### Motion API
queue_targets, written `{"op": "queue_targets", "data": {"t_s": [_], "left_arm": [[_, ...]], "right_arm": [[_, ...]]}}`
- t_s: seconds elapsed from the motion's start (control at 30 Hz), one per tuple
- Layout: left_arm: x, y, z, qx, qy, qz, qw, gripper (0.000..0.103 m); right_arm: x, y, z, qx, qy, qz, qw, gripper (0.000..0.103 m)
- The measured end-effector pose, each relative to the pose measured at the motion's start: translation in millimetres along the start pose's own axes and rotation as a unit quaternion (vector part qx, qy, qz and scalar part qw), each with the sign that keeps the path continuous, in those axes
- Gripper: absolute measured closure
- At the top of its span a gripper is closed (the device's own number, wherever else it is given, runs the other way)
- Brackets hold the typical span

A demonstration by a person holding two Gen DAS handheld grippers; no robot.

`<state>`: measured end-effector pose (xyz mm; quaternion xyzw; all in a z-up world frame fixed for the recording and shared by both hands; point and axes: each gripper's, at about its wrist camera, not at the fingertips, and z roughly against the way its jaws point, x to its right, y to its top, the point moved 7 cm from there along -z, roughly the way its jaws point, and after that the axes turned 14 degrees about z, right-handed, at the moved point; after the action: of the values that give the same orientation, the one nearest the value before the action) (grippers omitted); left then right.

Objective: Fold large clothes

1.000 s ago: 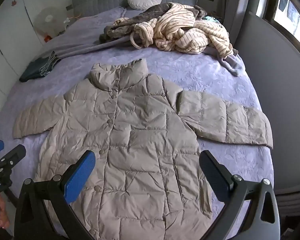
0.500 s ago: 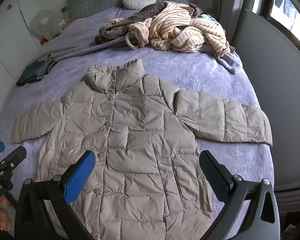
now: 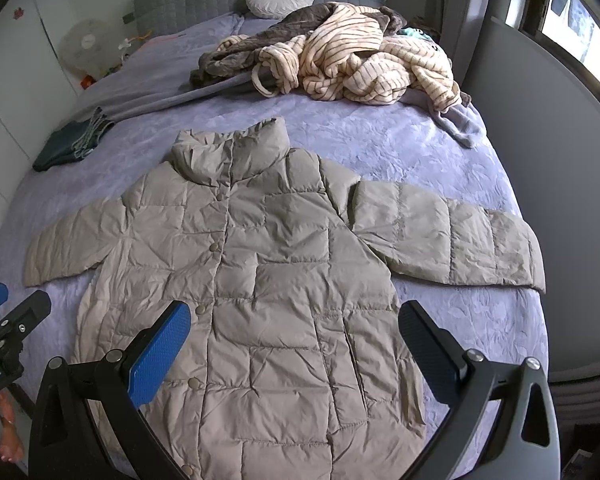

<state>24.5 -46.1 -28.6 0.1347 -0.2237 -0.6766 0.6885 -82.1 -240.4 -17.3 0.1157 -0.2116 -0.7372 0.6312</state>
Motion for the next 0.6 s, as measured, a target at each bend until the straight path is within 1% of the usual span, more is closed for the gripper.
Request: {"op": "queue_targets", "data": {"t_s": [0.13,0.37,0.4,0.43,0.6], "left_arm": [[-3.3,-1.0,1.4,0.000,0.000,-0.002,1.0000,0.000],[4.0,1.6,-1.2,-0.001,0.002,-0.003,1.0000,0.000],[2.9,2.1,-1.9,-0.001,0.001,-0.004,1.0000,0.000],[-6.6,1.0,1.1,-0.001,-0.001,-0.001,1.0000,0.000],[-7.4,4.8,-0.3,-0.001,0.001,0.000,1.0000,0.000]], "right_arm": [[-0.2,0.5,-0.1,0.000,0.000,0.000,1.000,0.000],[-0.4,1.0,0.1,0.001,0.000,0.000,1.000,0.000],[-0.5,1.2,0.2,0.000,0.000,0.000,1.000,0.000],[-0.5,0.7,0.8,0.001,0.000,0.000,1.000,0.000],[-0.4,0.7,0.7,0.001,0.000,0.000,1.000,0.000]]}}
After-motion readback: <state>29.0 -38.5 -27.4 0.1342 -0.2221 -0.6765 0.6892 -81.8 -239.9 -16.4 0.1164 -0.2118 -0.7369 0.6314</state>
